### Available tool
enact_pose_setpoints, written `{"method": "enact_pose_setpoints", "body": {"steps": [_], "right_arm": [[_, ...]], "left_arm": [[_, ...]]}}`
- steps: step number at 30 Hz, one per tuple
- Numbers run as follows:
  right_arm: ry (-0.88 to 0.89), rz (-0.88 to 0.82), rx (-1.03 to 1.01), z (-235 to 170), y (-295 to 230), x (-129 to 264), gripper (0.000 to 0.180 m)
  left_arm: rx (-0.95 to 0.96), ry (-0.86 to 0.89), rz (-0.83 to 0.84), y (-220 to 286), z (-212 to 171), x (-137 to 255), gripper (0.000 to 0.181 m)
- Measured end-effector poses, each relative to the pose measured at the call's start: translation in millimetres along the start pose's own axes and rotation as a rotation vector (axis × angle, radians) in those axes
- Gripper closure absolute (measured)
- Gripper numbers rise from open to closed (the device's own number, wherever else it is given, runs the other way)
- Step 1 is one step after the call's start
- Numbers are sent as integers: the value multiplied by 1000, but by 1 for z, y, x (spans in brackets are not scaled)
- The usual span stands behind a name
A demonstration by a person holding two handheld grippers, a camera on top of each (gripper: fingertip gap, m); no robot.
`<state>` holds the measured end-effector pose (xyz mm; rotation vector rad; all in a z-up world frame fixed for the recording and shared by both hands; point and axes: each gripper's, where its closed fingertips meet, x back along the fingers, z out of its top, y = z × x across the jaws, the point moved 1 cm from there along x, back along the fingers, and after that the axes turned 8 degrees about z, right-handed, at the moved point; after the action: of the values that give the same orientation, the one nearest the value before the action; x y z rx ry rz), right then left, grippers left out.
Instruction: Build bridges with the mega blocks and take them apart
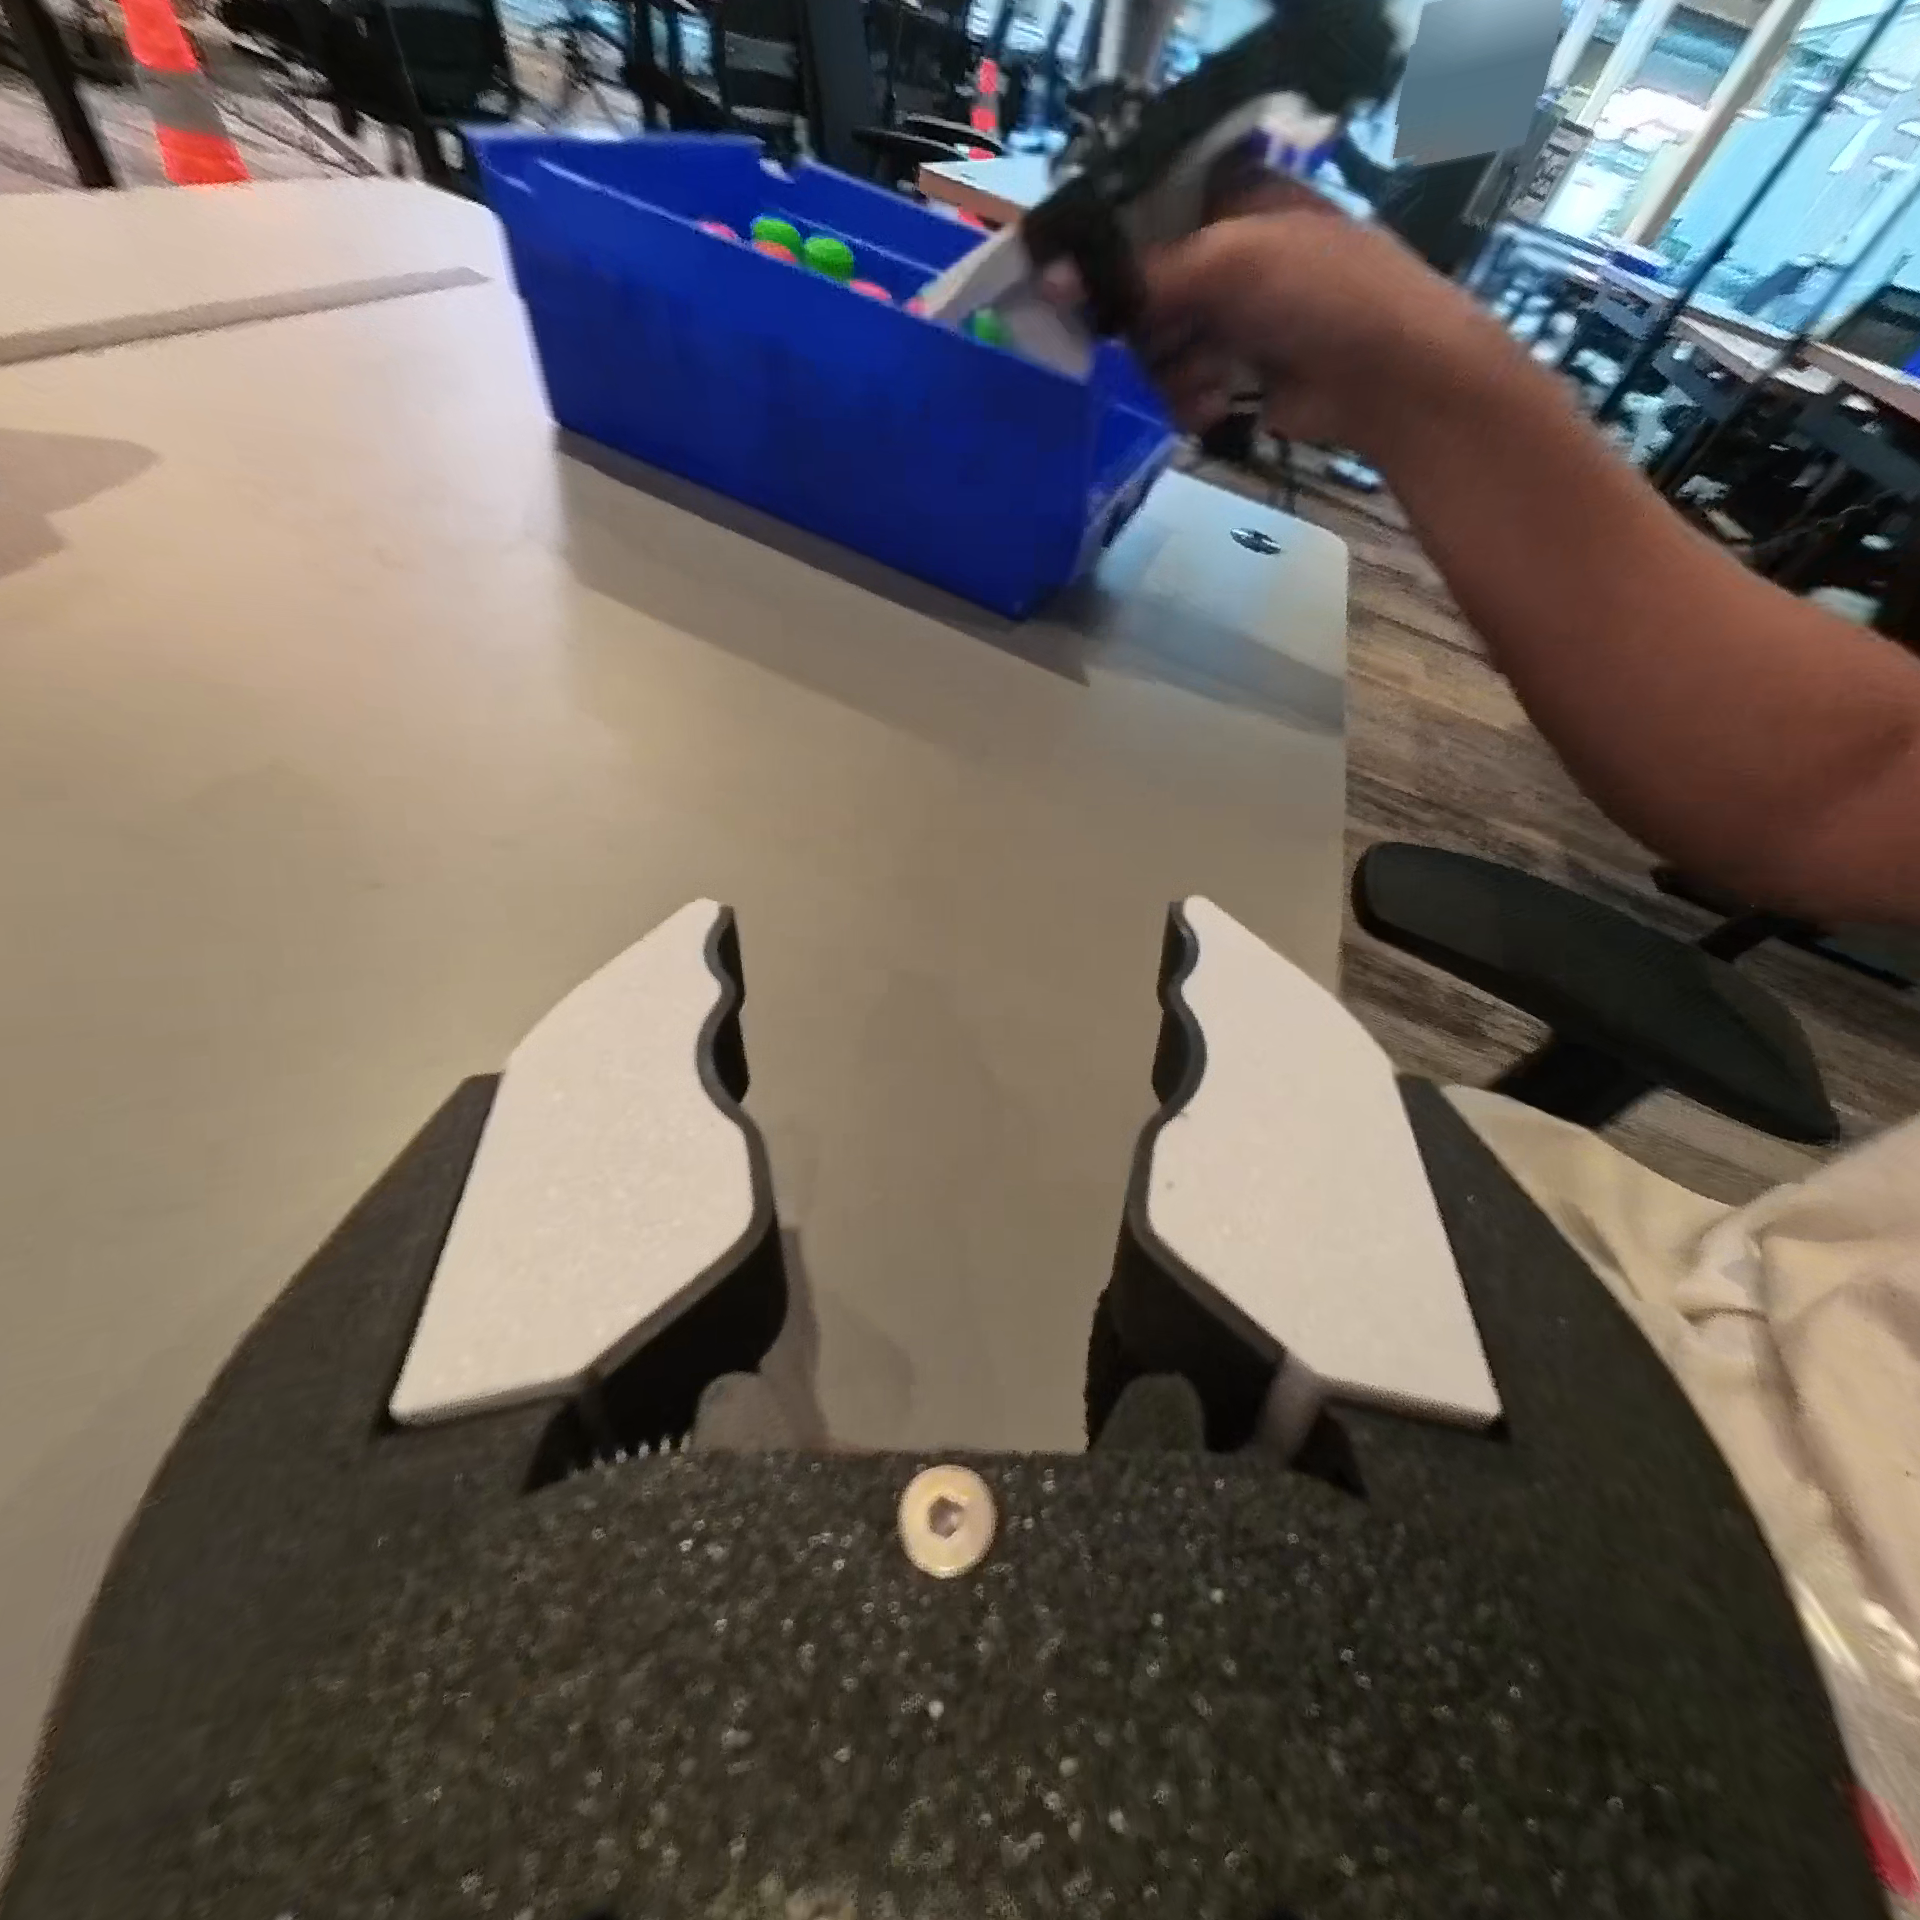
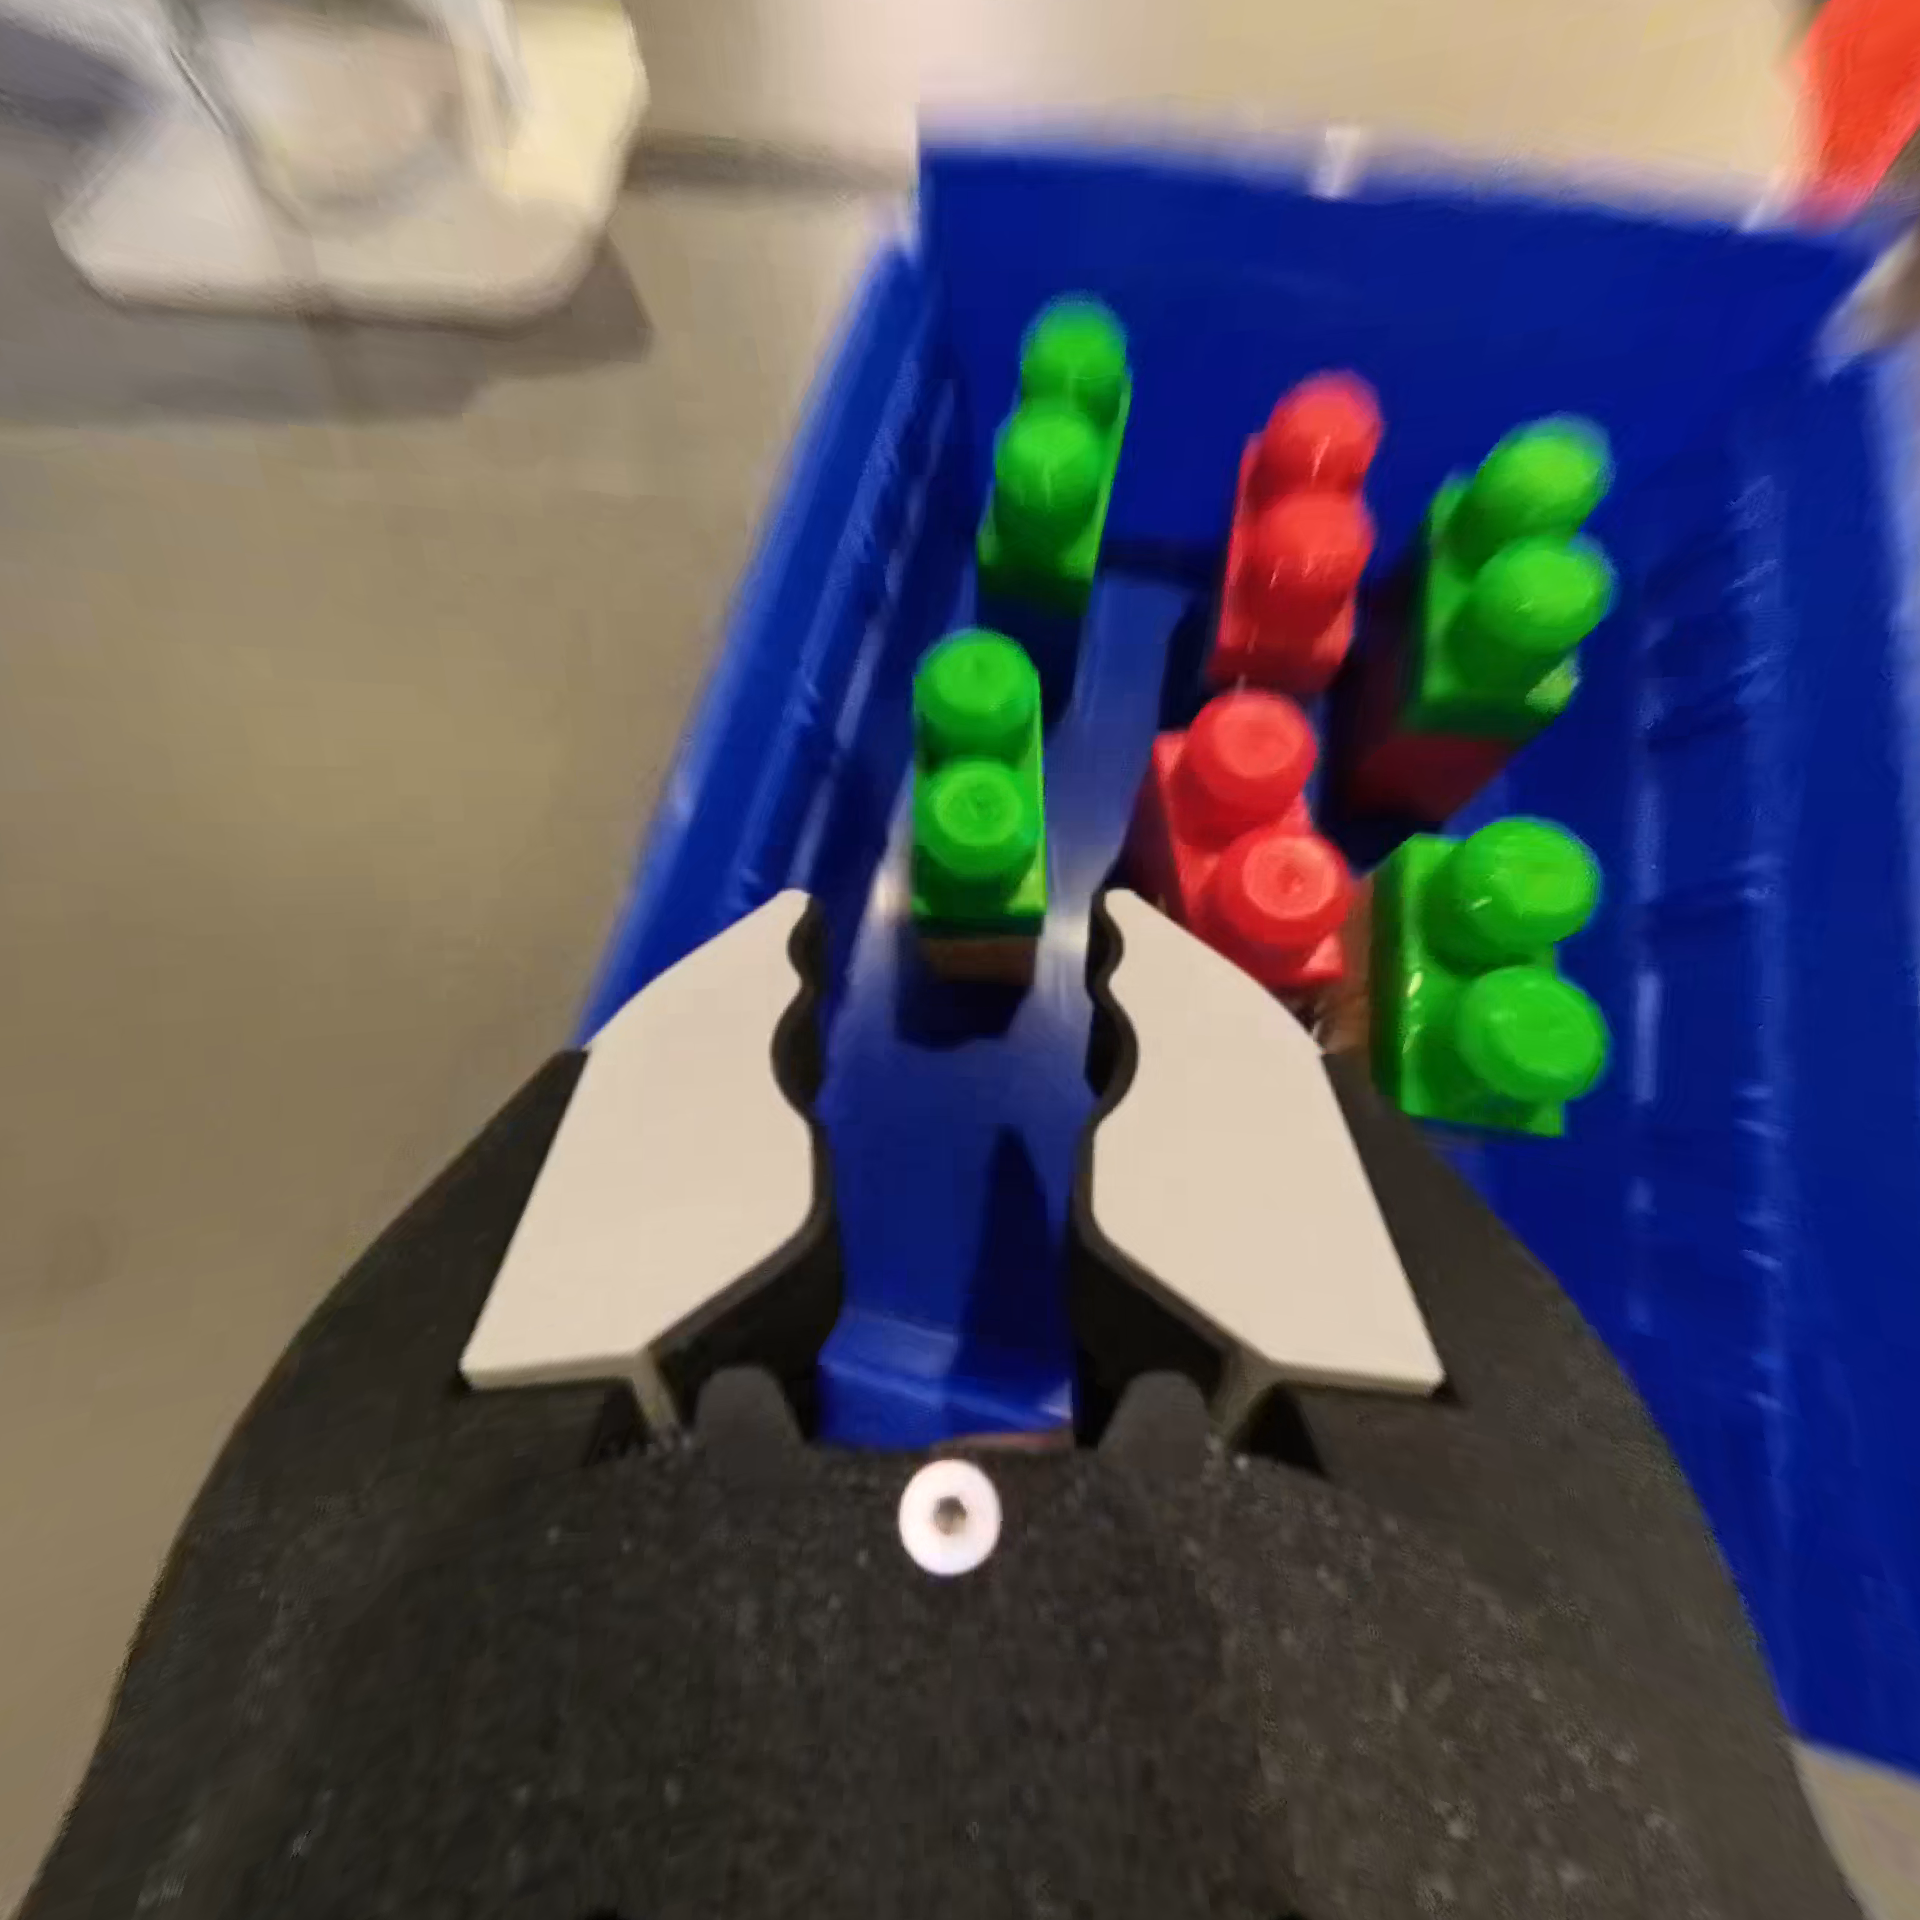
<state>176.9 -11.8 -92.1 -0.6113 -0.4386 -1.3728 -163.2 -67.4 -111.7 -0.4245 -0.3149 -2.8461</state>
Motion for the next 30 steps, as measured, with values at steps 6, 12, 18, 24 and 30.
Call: {"method": "enact_pose_setpoints", "body": {"steps": [6,12,18,24,30], "right_arm": [[500,235,149,35,-132,51,129],[407,322,415,-14,-227,-18,126],[480,232,549,-32,-227,-29,133],[496,285,489,-29,-225,-25,132],[490,311,484,-31,-226,-27,133]], "left_arm": [[-68,188,421,-54,32,28,94],[1,136,575,-74,22,37,91],[117,77,575,-78,0,42,92],[152,65,568,-74,-3,57,94],[220,52,597,-75,-7,90,94]]}}
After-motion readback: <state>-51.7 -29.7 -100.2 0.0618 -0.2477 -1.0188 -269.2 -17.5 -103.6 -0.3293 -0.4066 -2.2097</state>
